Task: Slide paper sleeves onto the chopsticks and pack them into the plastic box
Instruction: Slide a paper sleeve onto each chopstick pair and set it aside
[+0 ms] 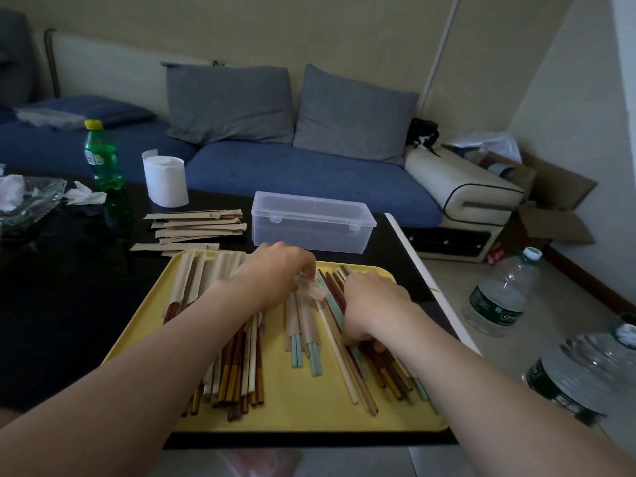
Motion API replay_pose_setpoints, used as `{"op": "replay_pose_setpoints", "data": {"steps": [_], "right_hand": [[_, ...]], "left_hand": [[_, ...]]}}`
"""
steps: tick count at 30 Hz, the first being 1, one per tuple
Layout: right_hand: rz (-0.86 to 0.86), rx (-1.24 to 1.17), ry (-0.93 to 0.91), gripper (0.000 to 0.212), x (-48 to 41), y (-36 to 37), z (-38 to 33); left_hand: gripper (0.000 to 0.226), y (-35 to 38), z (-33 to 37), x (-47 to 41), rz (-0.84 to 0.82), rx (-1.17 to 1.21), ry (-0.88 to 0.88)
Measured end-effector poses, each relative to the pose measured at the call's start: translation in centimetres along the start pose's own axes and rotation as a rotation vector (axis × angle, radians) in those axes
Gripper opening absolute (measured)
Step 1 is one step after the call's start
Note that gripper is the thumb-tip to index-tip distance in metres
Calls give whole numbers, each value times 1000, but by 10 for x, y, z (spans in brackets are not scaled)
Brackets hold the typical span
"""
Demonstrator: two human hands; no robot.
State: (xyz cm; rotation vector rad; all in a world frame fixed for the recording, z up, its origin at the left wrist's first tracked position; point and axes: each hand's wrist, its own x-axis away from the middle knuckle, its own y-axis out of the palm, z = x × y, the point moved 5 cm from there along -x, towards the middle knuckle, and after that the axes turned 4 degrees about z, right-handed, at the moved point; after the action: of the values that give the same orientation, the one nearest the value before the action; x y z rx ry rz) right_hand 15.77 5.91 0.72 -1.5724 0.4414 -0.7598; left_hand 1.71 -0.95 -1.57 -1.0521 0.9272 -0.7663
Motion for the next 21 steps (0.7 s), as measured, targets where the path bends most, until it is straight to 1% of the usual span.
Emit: {"op": "replay_pose_setpoints", "data": {"steps": [3, 6, 8, 10, 12, 16, 19, 21], "right_hand": [[-10, -90, 23, 38, 1, -8, 4], [17, -189, 10, 24, 0, -17, 6], [-66, -211, -11, 20, 0, -13, 5], [-156, -208, -30, 21, 2, -8, 4], [-186, -190, -39, 22, 2, -6, 4], [-197, -173, -57, 22, 1, -7, 4], [-191, -195, -111, 16, 3, -8, 2], [-156, -248, -137, 14, 2, -10, 2]], "left_hand": [[29, -5, -3, 0, 84, -78, -8], [33, -10, -11, -1, 154, -133, -71], [35, -11, -18, -2, 180, -148, -114], [35, -12, -22, -2, 204, -151, -144], [35, -12, -23, -2, 210, -148, -154], [34, -12, -23, -2, 200, -109, -135], [32, -13, -18, 0, 193, -80, -68], [29, -12, -13, 0, 149, -33, -9]]}}
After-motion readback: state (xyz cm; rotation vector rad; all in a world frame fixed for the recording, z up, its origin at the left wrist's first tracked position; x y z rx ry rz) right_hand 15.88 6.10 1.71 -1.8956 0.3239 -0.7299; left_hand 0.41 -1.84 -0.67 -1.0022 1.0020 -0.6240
